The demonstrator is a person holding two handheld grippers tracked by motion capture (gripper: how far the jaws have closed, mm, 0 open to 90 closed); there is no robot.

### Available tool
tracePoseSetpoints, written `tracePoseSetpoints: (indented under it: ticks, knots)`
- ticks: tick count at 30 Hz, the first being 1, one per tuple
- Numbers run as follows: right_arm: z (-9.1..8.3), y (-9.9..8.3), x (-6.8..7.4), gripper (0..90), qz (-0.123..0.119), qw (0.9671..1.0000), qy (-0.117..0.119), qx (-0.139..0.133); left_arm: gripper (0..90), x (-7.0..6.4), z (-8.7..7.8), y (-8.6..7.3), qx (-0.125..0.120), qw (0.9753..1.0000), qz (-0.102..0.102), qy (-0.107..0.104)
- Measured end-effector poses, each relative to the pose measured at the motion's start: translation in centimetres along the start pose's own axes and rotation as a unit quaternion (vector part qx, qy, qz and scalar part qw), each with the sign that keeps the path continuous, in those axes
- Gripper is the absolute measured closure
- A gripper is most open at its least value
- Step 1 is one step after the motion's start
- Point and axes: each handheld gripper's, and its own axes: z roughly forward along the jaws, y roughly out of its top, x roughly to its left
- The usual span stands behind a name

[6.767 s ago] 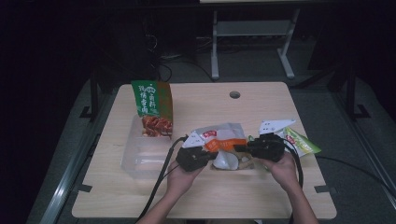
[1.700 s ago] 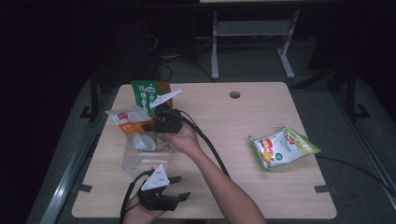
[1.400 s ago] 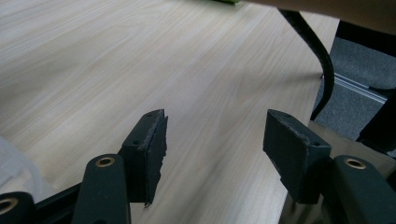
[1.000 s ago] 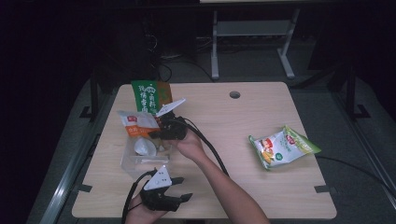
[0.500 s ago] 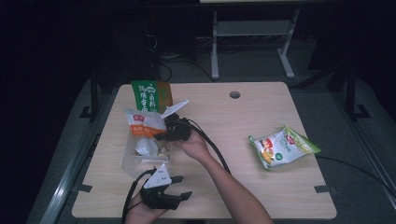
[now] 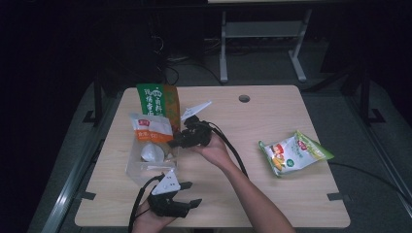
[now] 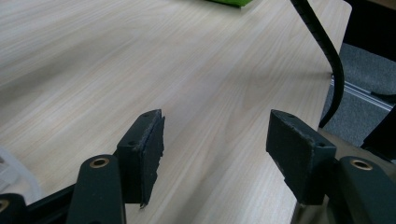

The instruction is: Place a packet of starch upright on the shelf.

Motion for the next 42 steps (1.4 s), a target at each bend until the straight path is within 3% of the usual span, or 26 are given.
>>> tracePoseSetpoints:
  ticks: [8, 18, 27, 31, 36, 42]
  knots:
    - [-3.0, -1.1, -0.4, 54.2, 0.004, 1.0, -0.001, -0.005, 35.1, 0.2, 0.3, 0.1, 0.002, 1.0, -0.001, -0.006]
    - [-6.6, -2.9, -0.5, 50.3, 0.017, 0.9996, -0.021, -0.009, 34.4, 0.4, 0.2, 0.1, 0.002, 1.0, 0.003, -0.005]
    - [-9.9, -4.6, -0.4, 48.3, 0.026, 0.9983, -0.052, -0.006, 34.1, 0.4, 0.2, 0.1, -0.003, 1.0, -0.001, -0.005]
    - [-11.4, -5.4, -0.4, 48.2, 0.032, 0.9971, -0.069, -0.001, 34.1, 0.5, 0.1, 0.1, -0.001, 1.0, 0.006, -0.004]
    - [-13.4, -6.5, -0.4, 46.8, 0.048, 0.9952, -0.085, 0.003, 34.1, 0.4, 0.1, 0.0, 0.002, 1.0, 0.006, -0.004]
    - [-15.8, -7.8, 0.3, 47.0, 0.049, 0.993, -0.107, -0.009, 34.1, 0.2, 0.1, 0.0, 0.005, 0.9999, 0.011, 0.003]
